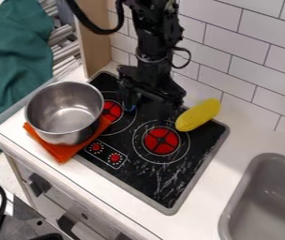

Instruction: Put the silver pot on top of the orange cloth

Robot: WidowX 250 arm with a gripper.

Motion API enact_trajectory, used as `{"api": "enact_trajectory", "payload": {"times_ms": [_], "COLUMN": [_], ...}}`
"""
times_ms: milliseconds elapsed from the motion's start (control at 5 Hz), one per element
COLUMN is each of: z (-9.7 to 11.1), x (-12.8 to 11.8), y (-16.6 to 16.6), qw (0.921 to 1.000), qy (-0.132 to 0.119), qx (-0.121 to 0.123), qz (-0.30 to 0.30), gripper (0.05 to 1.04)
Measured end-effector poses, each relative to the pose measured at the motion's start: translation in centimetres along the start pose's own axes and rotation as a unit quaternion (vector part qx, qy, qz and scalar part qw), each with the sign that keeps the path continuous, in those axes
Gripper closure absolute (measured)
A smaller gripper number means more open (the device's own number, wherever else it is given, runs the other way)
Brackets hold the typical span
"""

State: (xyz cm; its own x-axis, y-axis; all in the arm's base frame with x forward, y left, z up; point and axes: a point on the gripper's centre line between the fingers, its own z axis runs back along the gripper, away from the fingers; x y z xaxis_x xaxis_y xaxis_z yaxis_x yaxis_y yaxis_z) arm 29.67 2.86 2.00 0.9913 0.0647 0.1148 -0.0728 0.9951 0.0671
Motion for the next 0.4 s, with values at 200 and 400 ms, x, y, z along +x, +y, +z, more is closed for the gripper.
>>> {"api": "enact_trajectory", "payload": {"times_ms": [200, 400], "z": [0.00, -0.02], "x": [0.00, -0.05], "y": [-0.06, 0.00], "qw": [1.0000, 1.0000], "qy": [0.000, 0.001], "qx": [-0.001, 0.000], "qz": [-0.002, -0.002], "gripper": [0.079, 0.079]}}
